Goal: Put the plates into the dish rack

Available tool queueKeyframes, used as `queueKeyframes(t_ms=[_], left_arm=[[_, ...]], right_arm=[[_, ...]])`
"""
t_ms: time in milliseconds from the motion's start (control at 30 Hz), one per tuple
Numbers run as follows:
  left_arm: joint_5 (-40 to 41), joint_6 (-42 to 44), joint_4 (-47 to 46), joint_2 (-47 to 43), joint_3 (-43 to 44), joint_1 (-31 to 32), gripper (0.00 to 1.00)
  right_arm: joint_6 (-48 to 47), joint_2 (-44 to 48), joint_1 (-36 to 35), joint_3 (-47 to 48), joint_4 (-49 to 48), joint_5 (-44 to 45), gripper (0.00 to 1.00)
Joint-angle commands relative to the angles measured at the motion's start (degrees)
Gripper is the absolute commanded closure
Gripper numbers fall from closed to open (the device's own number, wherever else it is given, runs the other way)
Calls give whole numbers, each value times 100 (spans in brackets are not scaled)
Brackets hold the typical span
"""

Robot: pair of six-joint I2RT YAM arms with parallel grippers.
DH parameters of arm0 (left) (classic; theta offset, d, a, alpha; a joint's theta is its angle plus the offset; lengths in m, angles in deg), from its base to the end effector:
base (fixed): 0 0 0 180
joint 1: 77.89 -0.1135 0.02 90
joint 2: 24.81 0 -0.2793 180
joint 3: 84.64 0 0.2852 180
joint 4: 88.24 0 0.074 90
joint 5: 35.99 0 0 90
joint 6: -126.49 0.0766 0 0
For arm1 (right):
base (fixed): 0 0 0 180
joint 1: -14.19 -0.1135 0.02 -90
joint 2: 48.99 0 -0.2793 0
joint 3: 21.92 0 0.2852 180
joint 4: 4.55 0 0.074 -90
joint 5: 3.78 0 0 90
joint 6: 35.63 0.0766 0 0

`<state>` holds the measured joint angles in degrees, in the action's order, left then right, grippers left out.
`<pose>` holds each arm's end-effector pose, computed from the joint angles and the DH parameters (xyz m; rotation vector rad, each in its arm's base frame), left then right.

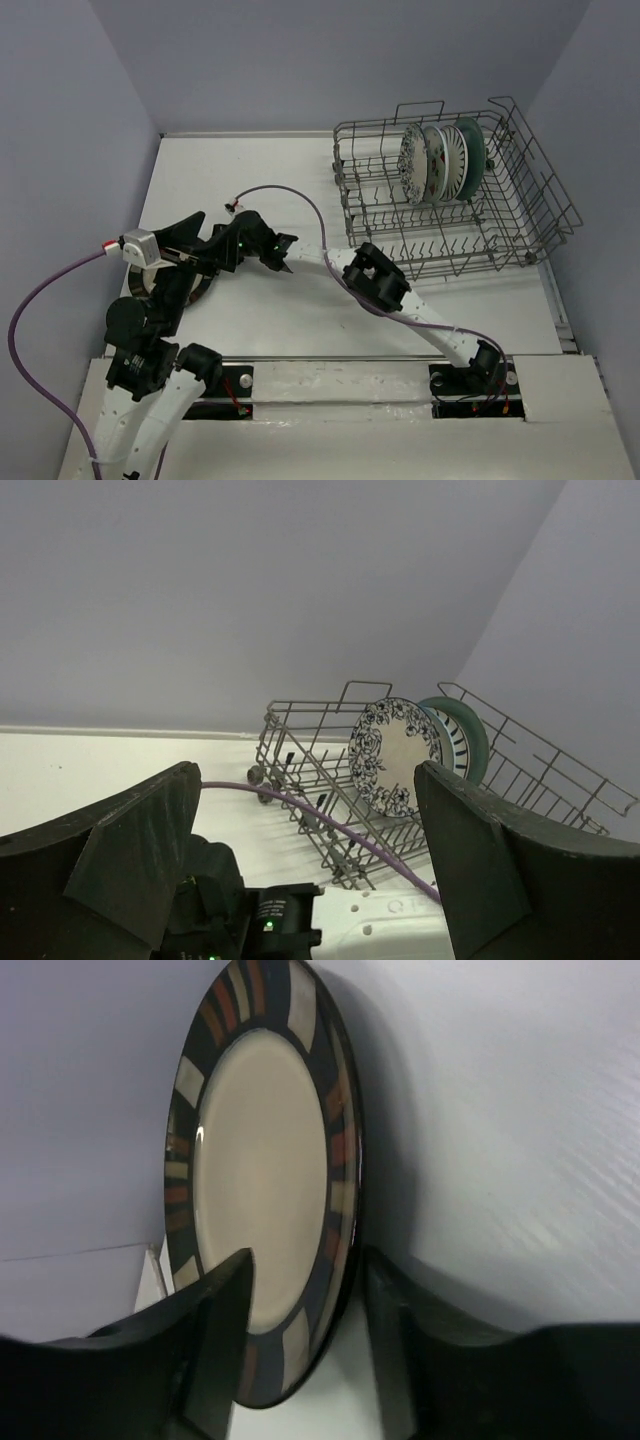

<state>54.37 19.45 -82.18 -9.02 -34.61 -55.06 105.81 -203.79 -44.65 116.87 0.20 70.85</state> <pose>0.1106 -0.0460 0.4211 0.0497 1.0979 -0.6226 0.3371 0.5968 0.1014 -0.3531 2.2238 1.4429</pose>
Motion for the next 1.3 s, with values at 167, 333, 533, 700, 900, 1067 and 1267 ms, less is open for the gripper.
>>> queueKeyframes(t_ms=[167,333,533,700,900,1067,1267], left_arm=[[219,289,-235,-191,-1,178,1],[166,271,-244,-129,-18,213,1],[131,236,-244,-41,-36,204,1],[113,227,-253,38,-36,196,1],[157,262,-217,82,-36,187,1],[149,271,-209,108,-36,187,1],[157,271,-191,100,-36,187,1]], right_arm=[[367,-148,49,4,99,191,86],[130,888,49,-1430,-420,1202,93],[-222,2023,110,-2794,-701,1889,93],[5,2024,286,-3427,-719,1609,81],[270,1919,453,-3779,-1202,1152,69],[498,1770,506,-3885,-1492,905,56],[735,1418,559,-3587,-1703,369,56]])
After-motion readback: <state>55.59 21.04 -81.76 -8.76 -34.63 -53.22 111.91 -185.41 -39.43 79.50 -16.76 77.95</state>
